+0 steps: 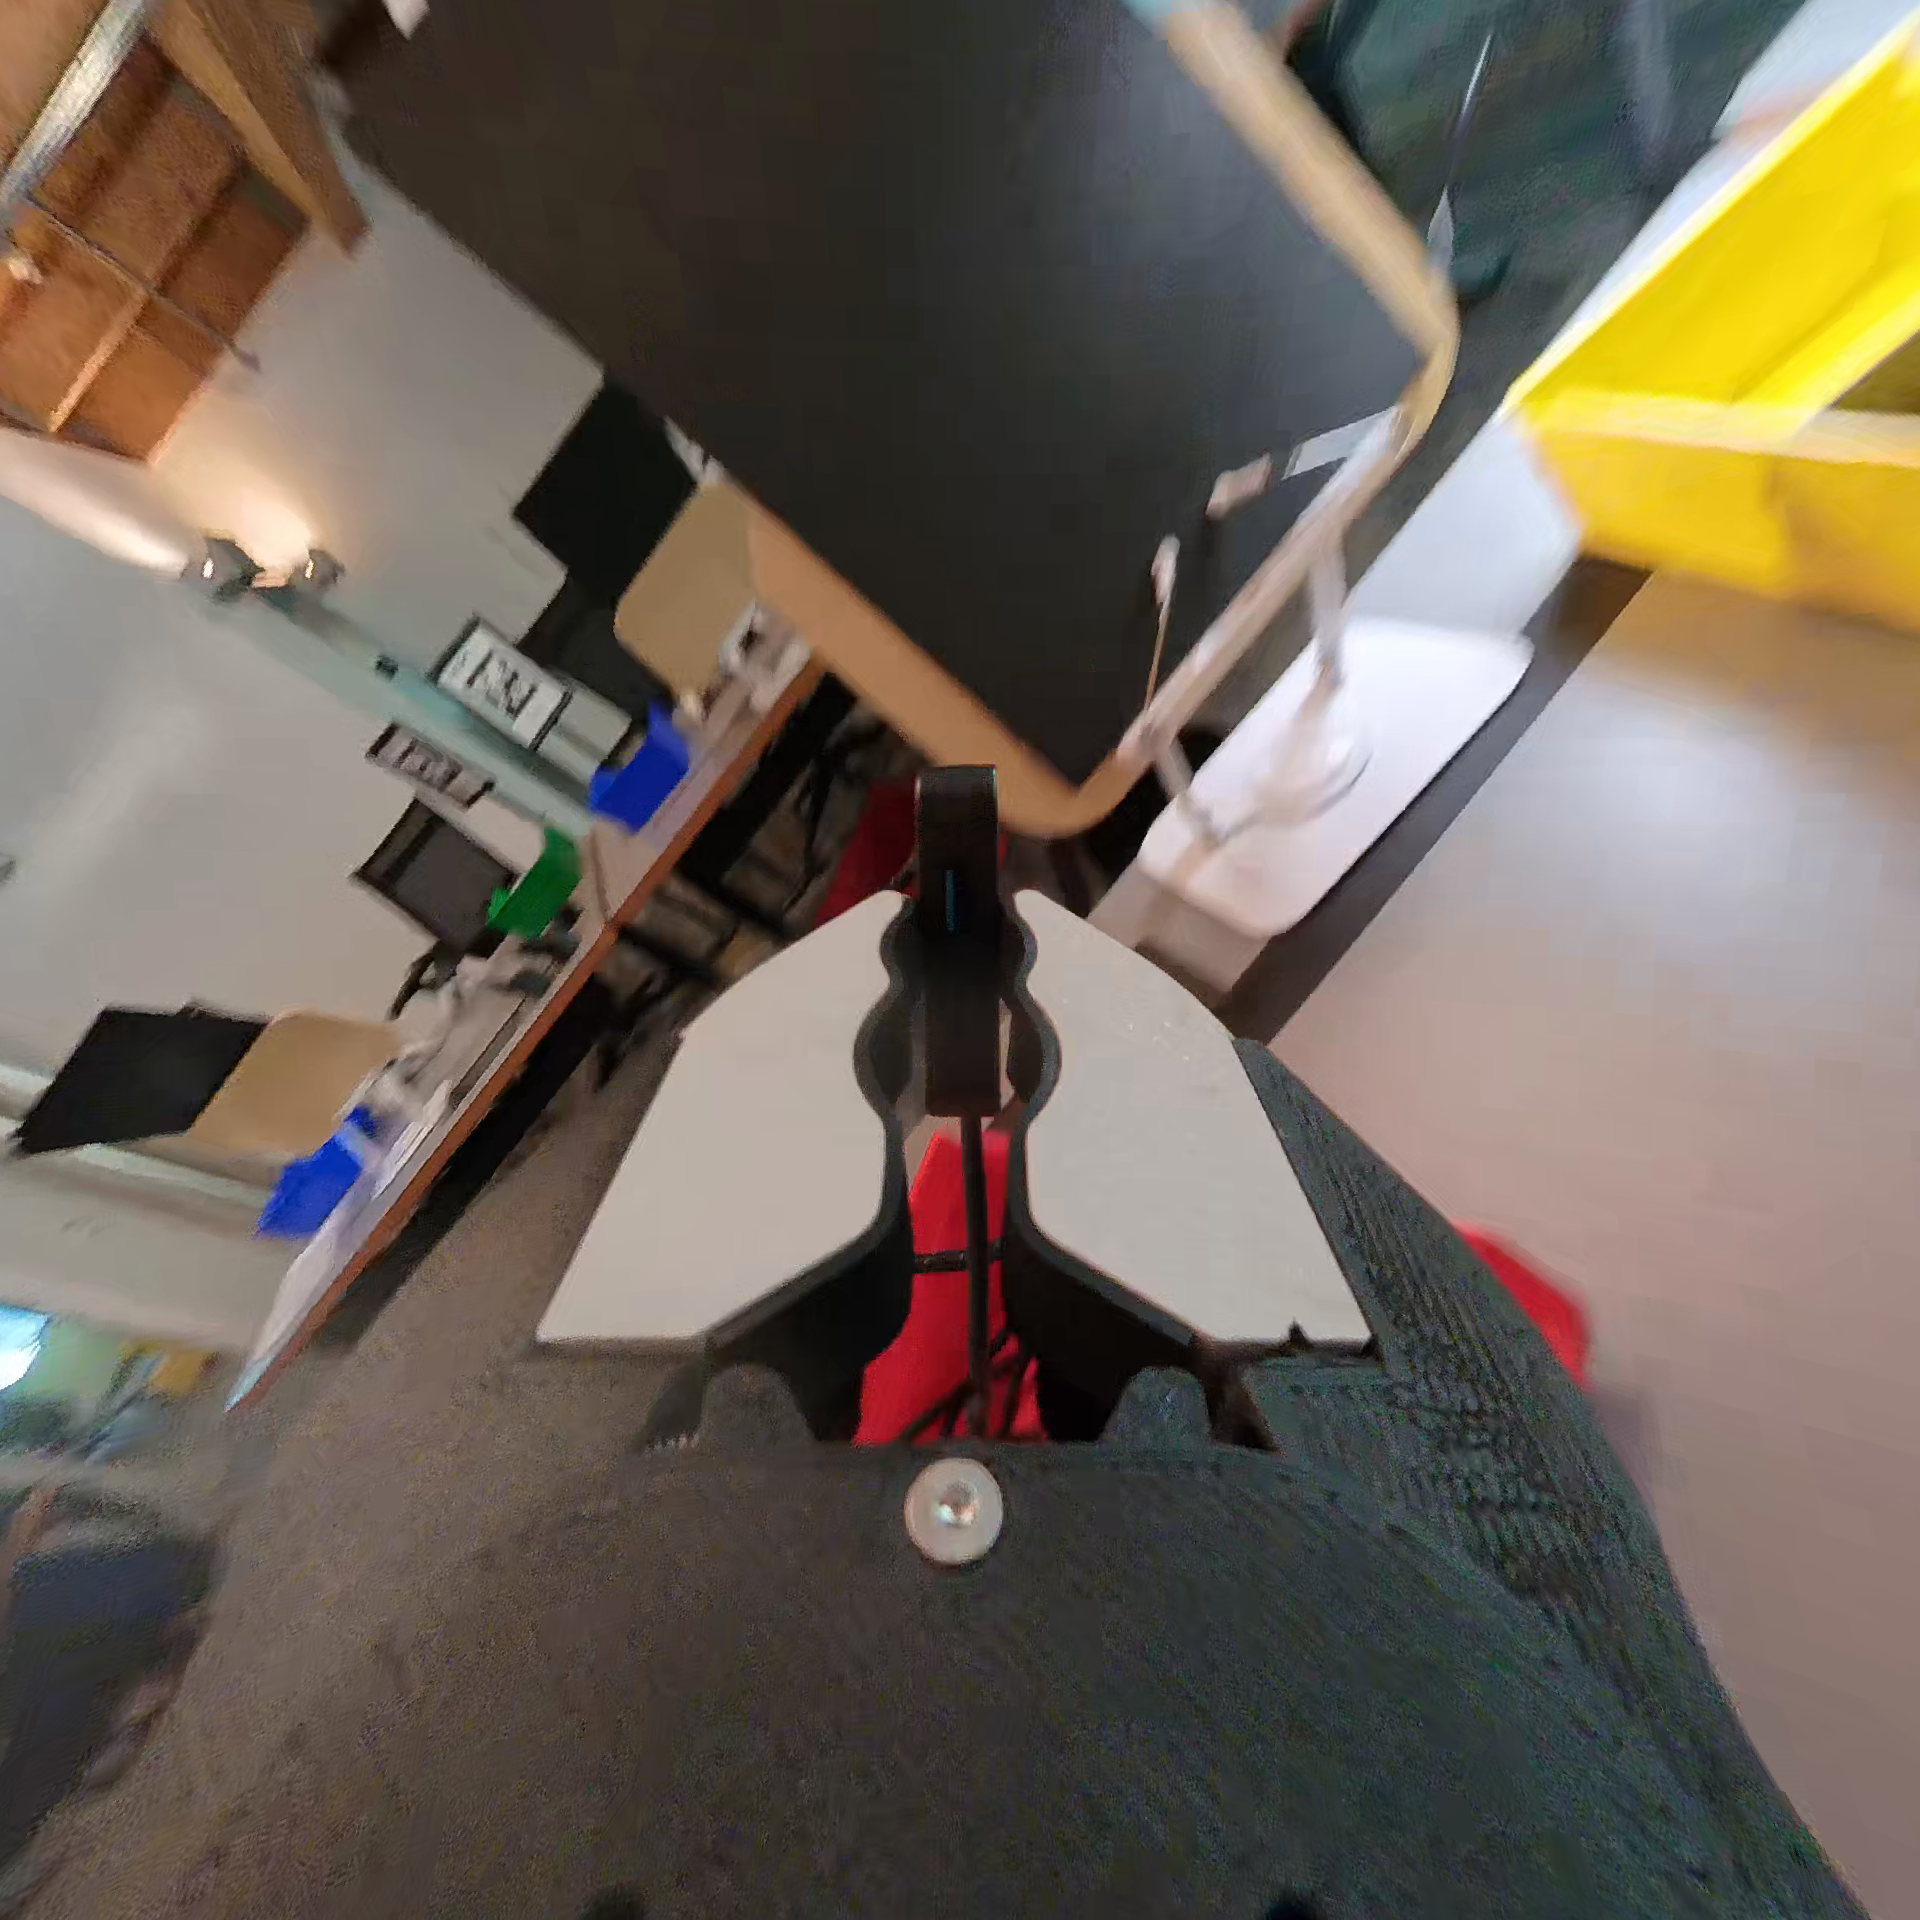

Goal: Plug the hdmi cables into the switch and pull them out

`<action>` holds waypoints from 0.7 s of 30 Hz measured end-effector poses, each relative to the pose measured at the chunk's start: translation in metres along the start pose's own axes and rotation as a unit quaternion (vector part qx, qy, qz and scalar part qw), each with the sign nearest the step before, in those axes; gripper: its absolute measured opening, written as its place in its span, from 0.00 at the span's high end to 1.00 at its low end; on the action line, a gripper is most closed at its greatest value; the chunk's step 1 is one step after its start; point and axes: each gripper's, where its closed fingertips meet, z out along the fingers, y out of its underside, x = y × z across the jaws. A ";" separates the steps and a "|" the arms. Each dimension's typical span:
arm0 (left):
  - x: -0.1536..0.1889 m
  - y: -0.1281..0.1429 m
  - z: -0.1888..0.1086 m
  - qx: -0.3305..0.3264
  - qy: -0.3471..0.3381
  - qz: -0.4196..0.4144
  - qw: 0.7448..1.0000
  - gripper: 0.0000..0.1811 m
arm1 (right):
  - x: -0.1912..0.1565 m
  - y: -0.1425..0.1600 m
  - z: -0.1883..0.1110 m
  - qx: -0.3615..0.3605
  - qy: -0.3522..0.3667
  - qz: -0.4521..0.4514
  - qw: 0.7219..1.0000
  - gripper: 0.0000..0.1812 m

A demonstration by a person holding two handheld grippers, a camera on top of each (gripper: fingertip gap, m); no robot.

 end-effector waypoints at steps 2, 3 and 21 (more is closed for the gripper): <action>0.013 -0.034 -0.012 0.070 0.027 -0.043 0.996 0.92 | -0.008 -0.012 -0.001 0.018 -0.007 -0.005 1.000 0.89; 0.023 -0.050 -0.018 0.104 0.046 -0.066 0.991 0.92 | -0.014 -0.020 -0.001 0.029 -0.013 -0.010 0.999 0.89; 0.168 -0.146 -0.037 0.399 0.330 -0.376 0.768 0.92 | -0.052 -0.189 0.021 0.239 -0.217 0.192 0.927 0.82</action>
